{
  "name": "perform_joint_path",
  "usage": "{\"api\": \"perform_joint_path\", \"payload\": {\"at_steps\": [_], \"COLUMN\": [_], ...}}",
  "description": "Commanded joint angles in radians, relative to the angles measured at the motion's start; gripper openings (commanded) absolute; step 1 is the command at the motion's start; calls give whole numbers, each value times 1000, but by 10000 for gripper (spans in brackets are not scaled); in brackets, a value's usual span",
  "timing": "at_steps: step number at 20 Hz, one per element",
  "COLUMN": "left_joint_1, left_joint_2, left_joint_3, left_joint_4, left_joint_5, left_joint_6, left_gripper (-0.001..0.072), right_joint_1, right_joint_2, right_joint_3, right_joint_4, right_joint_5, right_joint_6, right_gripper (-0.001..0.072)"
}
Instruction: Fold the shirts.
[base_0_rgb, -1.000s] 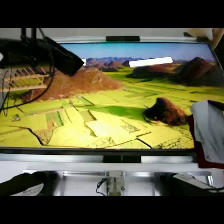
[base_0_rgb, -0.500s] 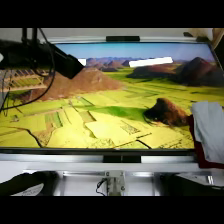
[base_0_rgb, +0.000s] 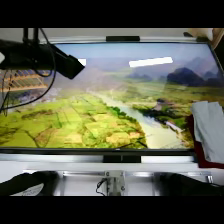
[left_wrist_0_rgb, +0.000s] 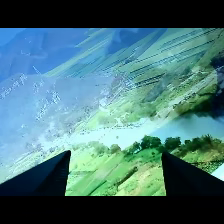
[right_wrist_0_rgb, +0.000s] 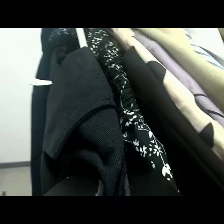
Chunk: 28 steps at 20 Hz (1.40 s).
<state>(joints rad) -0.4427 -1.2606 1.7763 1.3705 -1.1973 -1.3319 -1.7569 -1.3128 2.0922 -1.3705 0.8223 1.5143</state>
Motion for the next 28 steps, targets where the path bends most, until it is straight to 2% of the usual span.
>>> {"api": "perform_joint_path", "payload": {"at_steps": [1, 2, 3, 4, 7, 10, 14, 17, 19, 20, 21, 23, 25, 26, 28], "left_joint_1": [0, 0, 0, 0, 0, 1, 1, 1, 1, 1, 2, 2, 2, 2, 2], "left_joint_2": [0, 0, 0, 0, -3, -16, -56, -87, -96, -98, -100, -100, -100, -103, -124], "left_joint_3": [0, 0, 0, 0, 0, 0, 0, 0, 0, 0, 0, 0, 0, 0, 0], "left_joint_4": [0, 0, 0, 0, 4, 4, 3, 3, 3, 3, 8, 31, 94, 153, 303], "left_joint_5": [0, 0, 0, 0, 0, 3, 6, 15, 10, 5, -10, -72, -174, -233, -337], "left_joint_6": [3, 3, 3, 3, 3, 3, 3, 2, 2, 2, -2, -18, -79, -114, -243], "left_gripper": [701, 701, 701, 701, 701, 701, 701, 701, 701, 700, 700, 701, 700, 700, 700], "right_joint_1": [-49, -48, -47, -47, -47, -47, -47, -47, -47, -27, 24, 251, 585, 770, 1202], "right_joint_2": [11, 12, 12, 12, 47, 108, 211, 251, 253, 272, 296, 349, 394, 409, 389], "right_joint_3": [0, 0, 0, 0, 0, 0, 0, -5, -79, -153, -241, -444, -658, -744, -851], "right_joint_4": [14, 44, 77, 105, 116, 128, 177, 195, 348, 435, 453, 391, 325, 292, 179], "right_joint_5": [78, 96, 110, 133, 264, 409, 597, 870, 1041, 1038, 1038, 1037, 985, 916, 745], "right_joint_6": [0, 0, -1, -4, -6, 64, 109, 105, 82, 79, 65, 60, 82, 130, 259], "right_gripper": [73, 147, 442, 546, 549, 549, 549, 549, 548, 538, 494, 499, 499, 500, 498]}}
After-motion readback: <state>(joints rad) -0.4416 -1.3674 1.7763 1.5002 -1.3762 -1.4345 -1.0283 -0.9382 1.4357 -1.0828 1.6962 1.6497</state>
